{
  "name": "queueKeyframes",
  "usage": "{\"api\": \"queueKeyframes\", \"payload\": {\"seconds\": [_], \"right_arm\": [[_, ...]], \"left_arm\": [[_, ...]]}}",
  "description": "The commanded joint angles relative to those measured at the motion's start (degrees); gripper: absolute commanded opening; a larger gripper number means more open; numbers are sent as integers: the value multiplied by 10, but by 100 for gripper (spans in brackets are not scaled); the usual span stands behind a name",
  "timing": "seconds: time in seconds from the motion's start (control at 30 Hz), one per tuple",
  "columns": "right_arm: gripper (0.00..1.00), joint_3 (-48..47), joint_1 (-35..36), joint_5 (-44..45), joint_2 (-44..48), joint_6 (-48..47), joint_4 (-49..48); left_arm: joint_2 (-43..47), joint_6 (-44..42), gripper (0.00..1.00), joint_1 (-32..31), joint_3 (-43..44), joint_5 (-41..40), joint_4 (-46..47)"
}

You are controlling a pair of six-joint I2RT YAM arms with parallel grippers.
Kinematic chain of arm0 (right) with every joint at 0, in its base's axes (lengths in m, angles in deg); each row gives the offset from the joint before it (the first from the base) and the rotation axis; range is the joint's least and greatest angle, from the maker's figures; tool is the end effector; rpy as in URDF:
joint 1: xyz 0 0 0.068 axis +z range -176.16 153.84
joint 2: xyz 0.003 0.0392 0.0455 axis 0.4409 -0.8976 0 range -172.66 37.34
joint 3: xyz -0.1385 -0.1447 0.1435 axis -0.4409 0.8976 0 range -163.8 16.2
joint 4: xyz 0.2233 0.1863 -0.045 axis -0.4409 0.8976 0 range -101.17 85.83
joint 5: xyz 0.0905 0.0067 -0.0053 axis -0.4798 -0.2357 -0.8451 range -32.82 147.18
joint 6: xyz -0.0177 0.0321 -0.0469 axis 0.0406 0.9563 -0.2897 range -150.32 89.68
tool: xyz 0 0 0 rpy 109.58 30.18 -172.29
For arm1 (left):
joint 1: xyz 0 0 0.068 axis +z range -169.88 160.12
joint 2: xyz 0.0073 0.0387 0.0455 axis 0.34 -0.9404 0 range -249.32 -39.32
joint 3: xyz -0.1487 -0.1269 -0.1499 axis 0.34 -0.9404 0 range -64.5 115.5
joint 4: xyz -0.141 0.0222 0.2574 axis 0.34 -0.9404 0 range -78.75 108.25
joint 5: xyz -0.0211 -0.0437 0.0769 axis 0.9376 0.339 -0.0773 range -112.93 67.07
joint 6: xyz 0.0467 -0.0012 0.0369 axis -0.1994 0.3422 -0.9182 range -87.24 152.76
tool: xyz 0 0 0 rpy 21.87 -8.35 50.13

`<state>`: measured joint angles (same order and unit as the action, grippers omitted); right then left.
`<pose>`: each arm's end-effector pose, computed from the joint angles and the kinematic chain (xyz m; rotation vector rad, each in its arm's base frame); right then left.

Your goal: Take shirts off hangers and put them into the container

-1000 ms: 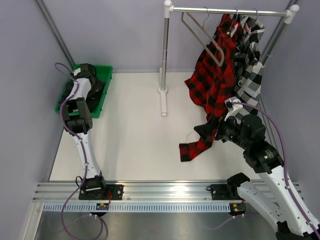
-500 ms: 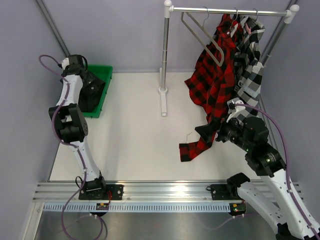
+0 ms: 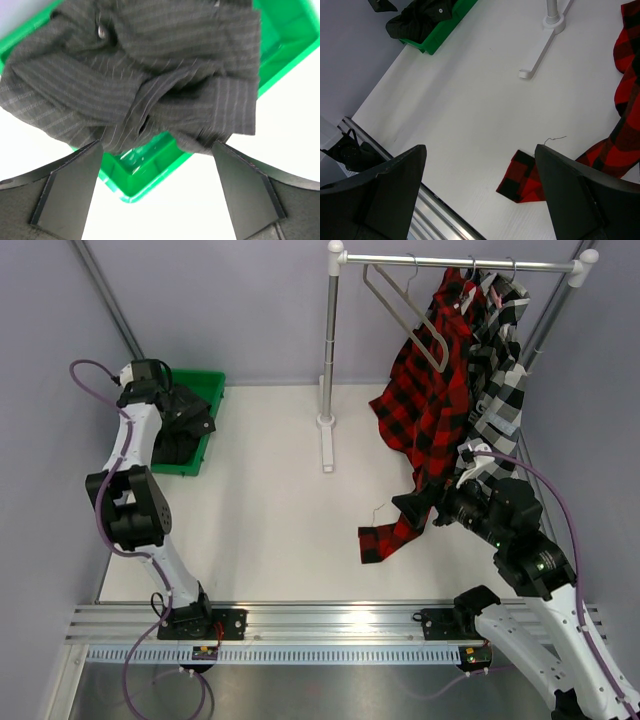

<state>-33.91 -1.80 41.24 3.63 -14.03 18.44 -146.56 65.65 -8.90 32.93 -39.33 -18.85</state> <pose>0.1658 0.0881 0.3548 -0.3342 1.8269 0.7505 0.4445 0.0988 0.2662 -1.0010 2.1288 0.1560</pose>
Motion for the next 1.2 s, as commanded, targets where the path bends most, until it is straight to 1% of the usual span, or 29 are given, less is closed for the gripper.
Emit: {"api": "queueKeyframes", "payload": {"seconds": [0.0, 0.03, 0.1, 0.13, 0.17, 0.23, 0.27, 0.33, 0.37, 0.47, 0.5, 0.53, 0.63, 0.83, 1.0, 1.03, 1.13, 1.17], "right_arm": [[99, -14, -1, 5, 11, -2, -4], [99, -13, -1, 6, 12, -2, -6], [99, -10, -1, 9, 13, -2, -6], [99, -10, -1, 11, 13, -2, -6], [100, -10, -1, 10, 12, -1, -6], [99, -9, -1, 10, 13, -1, -6], [100, -8, -1, 12, 13, -2, -6], [99, -6, -1, 14, 15, -2, -6], [99, -4, -1, 15, 15, -1, -6], [99, 0, -1, 16, 15, -1, -8], [99, 1, -1, 16, 14, -1, -8], [99, 2, -1, 15, 10, -1, -8], [99, 4, 0, 15, 8, -1, -6], [100, 8, -2, 17, -1, 0, -10], [99, 8, -1, 15, -7, 0, -10], [100, 8, -1, 15, -7, 1, -10], [100, 8, -1, 17, -5, 0, -11], [99, 8, -1, 18, -6, 1, -10]], "left_arm": [[56, -13, 93, -11, -32, 24, 48], [59, -25, 87, -25, -38, 29, 54], [55, -39, 80, -41, -50, 43, 72], [49, -44, 75, -53, -51, 45, 76], [42, -45, 66, -57, -49, 54, 79], [15, -41, 56, -61, -44, 62, 84], [5, -40, 52, -61, -42, 63, 85], [-29, -43, 50, -61, -25, 54, 90], [-42, -47, 46, -61, -17, 47, 89], [-103, -55, 46, -58, 27, 37, 77], [-119, -57, 46, -56, 56, 34, 72], [-151, -62, 46, -54, 70, 31, 68], [-193, -60, 46, -40, 102, 23, 58], [-233, -65, 47, -18, 123, 13, 52], [-248, -66, 52, -4, 118, 15, 49], [-249, -69, 54, -4, 117, 15, 49], [-253, -77, 56, -4, 119, 20, 45], [-252, -77, 58, -4, 119, 24, 41]]}}
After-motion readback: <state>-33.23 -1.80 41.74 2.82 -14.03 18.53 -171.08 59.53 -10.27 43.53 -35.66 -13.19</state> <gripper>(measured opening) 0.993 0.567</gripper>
